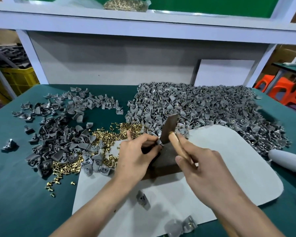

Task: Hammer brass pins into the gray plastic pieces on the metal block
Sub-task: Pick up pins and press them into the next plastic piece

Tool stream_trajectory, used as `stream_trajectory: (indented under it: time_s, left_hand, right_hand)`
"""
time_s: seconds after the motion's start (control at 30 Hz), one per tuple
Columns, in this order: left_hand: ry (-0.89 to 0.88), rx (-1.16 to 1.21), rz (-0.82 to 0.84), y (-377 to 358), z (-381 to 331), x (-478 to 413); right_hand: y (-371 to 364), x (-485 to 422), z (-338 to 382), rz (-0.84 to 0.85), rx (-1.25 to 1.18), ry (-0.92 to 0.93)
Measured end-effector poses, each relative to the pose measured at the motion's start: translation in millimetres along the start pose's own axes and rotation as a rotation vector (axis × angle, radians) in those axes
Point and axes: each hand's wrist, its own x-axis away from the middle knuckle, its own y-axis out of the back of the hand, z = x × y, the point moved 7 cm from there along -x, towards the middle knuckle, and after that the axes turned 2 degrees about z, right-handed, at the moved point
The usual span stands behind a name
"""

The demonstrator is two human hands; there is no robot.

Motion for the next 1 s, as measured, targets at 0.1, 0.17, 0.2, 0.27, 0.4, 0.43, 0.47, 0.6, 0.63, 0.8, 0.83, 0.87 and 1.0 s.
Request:
stream_trajectory:
  time_s: [0.1,0.17,0.2,0.27,0.4,0.43,0.47,0.6,0.63,0.8,0.83,0.87,1.0]
  left_hand:
    - [-0.017,-0.052,-0.021,2,-2,0]
    - [-0.001,-0.066,-0.015,2,-2,1]
    - [0.007,-0.07,-0.013,2,-2,1]
    - [-0.006,-0.073,-0.014,3,-3,1]
    - [-0.019,-0.031,0.0,3,-5,0]
    - [-0.015,-0.042,-0.012,3,-5,-1]
    - [-0.008,-0.051,-0.032,4,-3,0]
    - [0.04,-0.039,-0.065,4,3,0]
    - [0.038,-0.038,-0.057,4,3,0]
    - [0.032,0.038,0.015,-1,4,-2]
    - [0.034,0.037,0.004,-1,4,-2]
    - [0.036,0.028,-0.011,-1,4,-2]
    - [0.033,0.015,-0.025,1,4,0]
  right_hand:
    - [18,-4,5,-0.1,0.016,0.075]
    - [30,-5,9,-0.188,0.044,0.111]
    - [30,-4,11,-0.202,0.051,0.118]
    - [16,-3,13,-0.14,0.068,0.121]
    - [0,-1,2,0.01,0.074,0.011]
    - [7,-3,3,-0.023,0.039,0.026]
    - [15,-4,4,-0.069,0.014,0.045]
    - [31,-8,8,-0.176,-0.024,0.09]
    - [26,-6,8,-0.144,-0.005,0.087]
    - [4,0,0,-0.015,-0.035,-0.01]
    - [8,-2,1,-0.035,-0.027,0.005]
    - [13,-4,3,-0.061,-0.004,0.024]
    - [11,-6,5,-0.056,0.029,0.031]
